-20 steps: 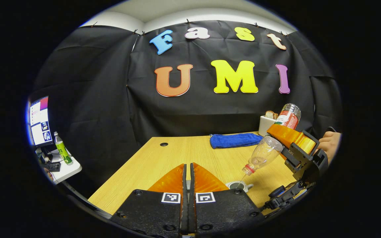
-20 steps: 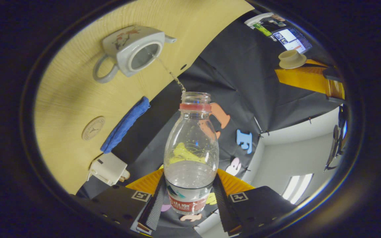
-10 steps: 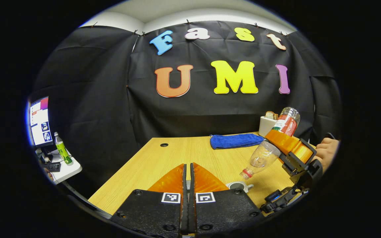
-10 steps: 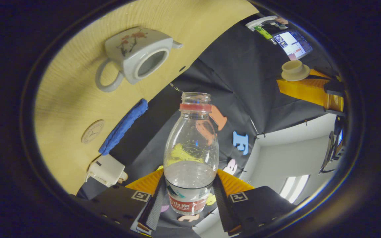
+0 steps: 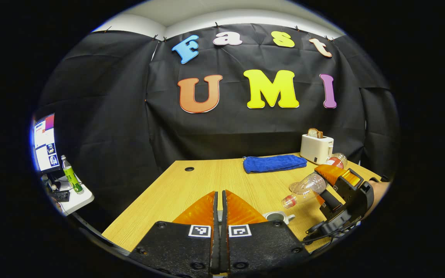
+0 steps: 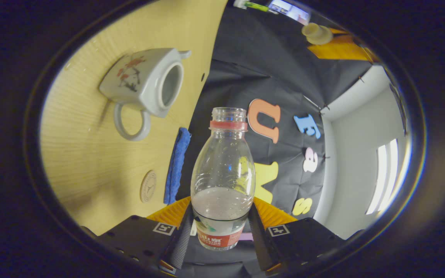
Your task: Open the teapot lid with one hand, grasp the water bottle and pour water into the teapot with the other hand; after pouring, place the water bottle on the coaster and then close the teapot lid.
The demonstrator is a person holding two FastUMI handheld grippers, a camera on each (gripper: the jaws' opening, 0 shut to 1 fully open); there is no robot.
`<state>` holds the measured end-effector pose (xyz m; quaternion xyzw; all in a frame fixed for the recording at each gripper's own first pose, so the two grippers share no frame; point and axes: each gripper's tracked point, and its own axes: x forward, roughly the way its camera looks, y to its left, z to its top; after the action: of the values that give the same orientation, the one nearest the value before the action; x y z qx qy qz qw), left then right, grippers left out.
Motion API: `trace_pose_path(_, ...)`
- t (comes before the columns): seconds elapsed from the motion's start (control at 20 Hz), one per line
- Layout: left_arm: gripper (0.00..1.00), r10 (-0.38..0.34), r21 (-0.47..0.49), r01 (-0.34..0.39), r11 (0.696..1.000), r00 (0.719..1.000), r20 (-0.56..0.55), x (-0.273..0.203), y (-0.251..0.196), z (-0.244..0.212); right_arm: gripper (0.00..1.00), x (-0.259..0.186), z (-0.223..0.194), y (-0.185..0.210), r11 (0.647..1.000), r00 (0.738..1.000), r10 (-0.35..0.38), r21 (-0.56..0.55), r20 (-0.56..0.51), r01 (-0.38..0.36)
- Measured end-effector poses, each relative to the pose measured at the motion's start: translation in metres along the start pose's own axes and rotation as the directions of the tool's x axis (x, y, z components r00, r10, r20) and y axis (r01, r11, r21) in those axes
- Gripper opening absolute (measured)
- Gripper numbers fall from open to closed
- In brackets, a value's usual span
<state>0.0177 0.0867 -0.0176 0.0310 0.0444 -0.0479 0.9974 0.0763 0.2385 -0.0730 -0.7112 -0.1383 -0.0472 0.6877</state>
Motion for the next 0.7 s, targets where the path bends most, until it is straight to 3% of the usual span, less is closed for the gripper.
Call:
trace_pose_path(0.2,0.03,-0.028,-0.039,0.028,0.999,1.000,0.004,0.001,-0.009,0.003,0.73,-0.006,-0.013,0.011,0.973,0.998,0.044,0.227,-0.047,-0.033)
trace_pose_path(0.3,0.03,-0.059,-0.057,0.060,0.997,0.998,0.019,-0.001,-0.019,0.007,0.71,-0.012,-0.022,0.014,0.934,0.995,0.058,0.356,-0.077,-0.027)
trace_pose_path(0.45,0.03,-0.064,-0.056,0.065,0.996,0.998,0.024,0.002,-0.024,0.007,0.73,-0.020,-0.037,0.025,0.827,0.984,0.119,0.561,-0.130,-0.026)
trace_pose_path(0.7,0.03,-0.095,-0.079,0.096,0.992,0.995,0.015,0.011,-0.041,0.000,0.73,-0.022,-0.063,0.022,0.642,0.966,0.184,0.766,-0.179,0.020)
